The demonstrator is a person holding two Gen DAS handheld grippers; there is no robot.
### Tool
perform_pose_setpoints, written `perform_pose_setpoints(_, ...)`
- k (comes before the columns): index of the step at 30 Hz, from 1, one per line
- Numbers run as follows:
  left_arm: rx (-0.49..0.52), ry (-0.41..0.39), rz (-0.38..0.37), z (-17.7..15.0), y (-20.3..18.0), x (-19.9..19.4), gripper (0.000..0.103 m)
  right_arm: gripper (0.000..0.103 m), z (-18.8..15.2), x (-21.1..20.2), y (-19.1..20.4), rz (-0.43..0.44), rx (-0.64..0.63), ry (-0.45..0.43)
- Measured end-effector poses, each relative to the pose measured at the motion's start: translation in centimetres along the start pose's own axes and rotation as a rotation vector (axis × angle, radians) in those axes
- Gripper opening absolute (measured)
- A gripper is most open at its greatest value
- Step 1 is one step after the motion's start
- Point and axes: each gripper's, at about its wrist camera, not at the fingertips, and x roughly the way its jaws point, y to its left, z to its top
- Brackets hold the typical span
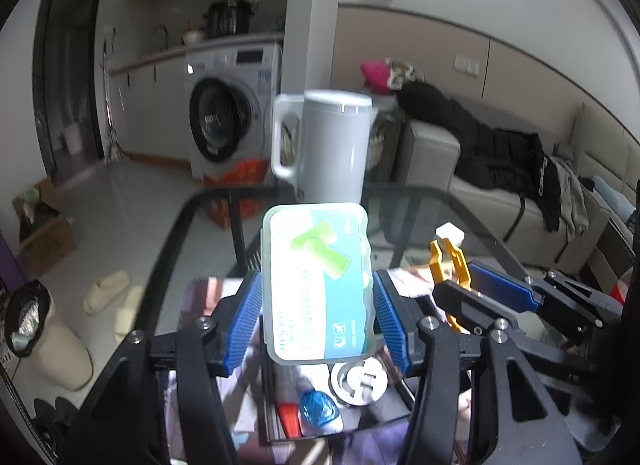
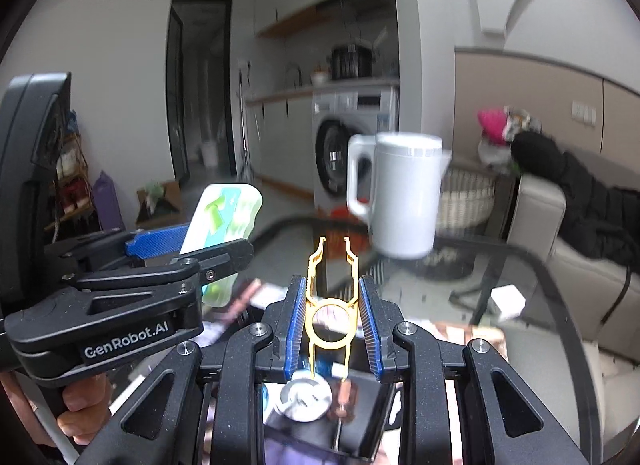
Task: Organize rigid objects
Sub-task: 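Lift the soap box and tweezers and carry them over the box with both tools, then release the soap box into the box with left tool while right releases tweezers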
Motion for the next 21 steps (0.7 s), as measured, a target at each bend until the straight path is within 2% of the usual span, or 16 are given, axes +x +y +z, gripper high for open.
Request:
perform_pose_setpoints(5,0.028,0.139,0.031,-1.3,-0.7,3.0,0.055,0.026,-1.3,3.0,-1.1,0.048,0.068,0.175)
perform_pose_setpoints(10,0.035,0.278,0.03,-3.0,-1.2,5.4,0.055,0.026,-3.2,5.5,-2.2,0.064,0.124,0.323)
perform_pose_setpoints(16,0.049,0.334,0.043,-4.3,-1.4,6.1,0.055,0.026,-5.1,6.6,-2.3,0.082,0.121,0.411)
perform_pose_setpoints(21,0.093,0.357,0.039,-4.9,-1.7,4.8,0.055,0.026,-5.7,6.1,-1.7,0.077,0.065,0.429)
